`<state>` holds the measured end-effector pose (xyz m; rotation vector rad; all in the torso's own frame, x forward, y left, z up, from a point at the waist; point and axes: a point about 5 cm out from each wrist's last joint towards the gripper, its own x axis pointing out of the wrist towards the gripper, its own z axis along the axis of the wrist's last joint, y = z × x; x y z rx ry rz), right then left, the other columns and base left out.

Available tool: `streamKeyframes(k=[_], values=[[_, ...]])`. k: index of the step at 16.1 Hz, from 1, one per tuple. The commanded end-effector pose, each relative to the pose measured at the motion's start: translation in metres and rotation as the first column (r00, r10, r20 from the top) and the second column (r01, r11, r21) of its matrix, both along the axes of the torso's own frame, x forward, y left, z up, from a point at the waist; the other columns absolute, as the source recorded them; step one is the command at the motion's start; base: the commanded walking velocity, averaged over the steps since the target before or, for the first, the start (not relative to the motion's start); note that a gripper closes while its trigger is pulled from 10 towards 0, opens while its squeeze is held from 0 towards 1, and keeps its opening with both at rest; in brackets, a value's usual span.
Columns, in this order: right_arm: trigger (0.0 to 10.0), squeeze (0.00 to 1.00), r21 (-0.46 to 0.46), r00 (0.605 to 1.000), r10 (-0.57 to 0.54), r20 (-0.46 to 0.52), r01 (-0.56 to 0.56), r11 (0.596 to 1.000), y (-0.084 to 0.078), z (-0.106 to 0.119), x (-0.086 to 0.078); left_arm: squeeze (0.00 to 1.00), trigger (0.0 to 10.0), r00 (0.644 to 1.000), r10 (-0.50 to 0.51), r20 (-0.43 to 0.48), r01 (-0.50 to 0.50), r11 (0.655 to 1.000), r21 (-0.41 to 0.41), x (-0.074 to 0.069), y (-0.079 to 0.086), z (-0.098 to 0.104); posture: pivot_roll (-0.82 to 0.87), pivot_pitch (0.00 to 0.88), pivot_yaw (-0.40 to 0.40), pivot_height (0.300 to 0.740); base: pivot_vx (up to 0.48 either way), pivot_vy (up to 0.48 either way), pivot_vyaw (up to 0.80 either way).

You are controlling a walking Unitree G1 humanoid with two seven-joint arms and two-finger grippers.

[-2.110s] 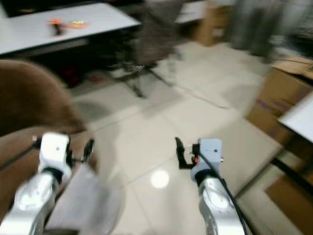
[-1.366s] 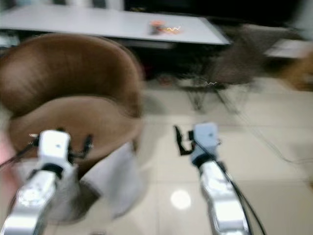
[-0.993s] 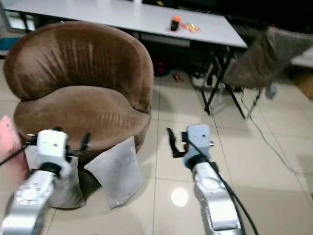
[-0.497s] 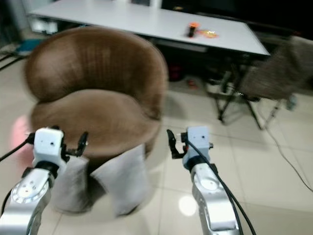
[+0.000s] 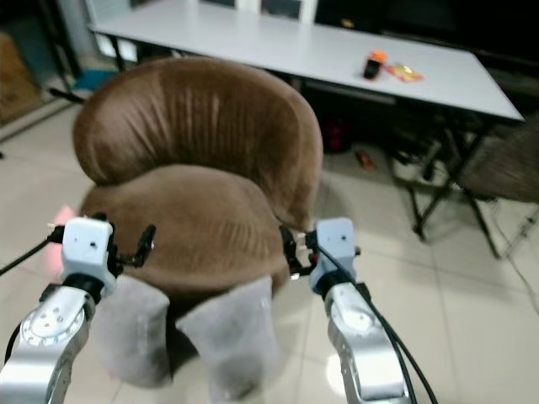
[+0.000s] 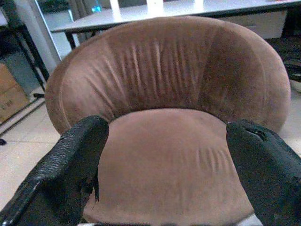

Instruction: Move the pillow to the sofa from floor

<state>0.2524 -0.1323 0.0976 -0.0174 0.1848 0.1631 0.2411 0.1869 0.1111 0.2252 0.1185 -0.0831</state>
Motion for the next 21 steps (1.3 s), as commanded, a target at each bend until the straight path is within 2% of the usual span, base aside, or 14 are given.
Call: streamKeyframes(k=[1, 3, 5, 7, 10, 13, 18, 21], values=[[10.0, 0.0, 0.002, 0.999, -0.032, -0.016, 0.032, 0.999, -0.01, -0.003, -0.001, 0.01, 10.0, 0.999, -0.032, 0.004, 0.032, 0.999, -0.002, 0.001, -0.007, 0.001, 0.02, 0.0, -0.043, 0.74, 0.307, 0.0, 0.0], [10.0, 0.0, -0.036, 1.0, 0.022, -0.015, -0.022, 0.999, -0.009, -0.003, 0.0, 0.0, 10.0, 0.999, -0.034, 0.008, 0.033, 0.999, 0.036, 0.0, -0.007, 0.001, 0.02, 0.0, -0.041, 0.74, 0.0, 0.0, 0.0], [10.0, 0.0, -0.009, 0.999, 0.053, -0.01, -0.053, 0.999, -0.008, -0.002, -0.001, 0.0, 10.0, 0.999, -0.041, 0.009, 0.04, 0.996, 0.076, 0.0, -0.005, -0.001, 0.03, 0.0, -0.041, 0.74, 0.0, 0.0, 0.0], [10.0, 0.0, 0.033, 1.0, 0.008, -0.006, -0.008, 0.999, -0.012, -0.003, -0.002, 0.0, 10.0, 0.998, -0.068, 0.005, 0.067, 0.993, 0.093, -0.001, -0.005, -0.002, 0.03, 0.0, -0.045, 0.74, 0.0, 0.0, 0.0], [10.0, 0.0, 0.049, 0.999, -0.023, -0.024, 0.024, 0.999, -0.014, -0.006, -0.002, 0.0, 10.0, 0.998, -0.068, 0.002, 0.067, 0.994, 0.082, -0.002, -0.004, -0.003, 0.03, 0.0, -0.044, 0.735, 0.0, 0.0, 0.0], [10.0, 0.0, 0.017, 0.997, -0.066, -0.027, 0.067, 0.998, -0.017, -0.008, -0.002, 0.0, 10.0, 0.998, -0.065, -0.002, 0.065, 0.995, 0.074, -0.003, -0.004, -0.005, 0.03, 0.0, -0.045, 0.705, 0.0, 0.0, 0.0], [10.0, 0.0, 0.076, 0.989, -0.143, -0.035, 0.145, 0.987, -0.021, -0.008, -0.002, 0.0, 10.0, 0.998, -0.062, 0.018, 0.061, 0.996, 0.063, -0.001, -0.006, -0.003, 0.02, 0.0, -0.028, 0.656, 0.0, 0.0, 0.0], [10.0, 0.0, 0.079, 0.988, -0.152, -0.036, 0.154, 0.985, -0.019, -0.008, -0.003, 0.0, 10.0, 0.996, -0.079, 0.03, 0.077, 0.995, 0.063, 0.001, -0.009, -0.001, 0.01, 0.0, -0.021, 0.656, 0.0, 0.0, 0.0]])
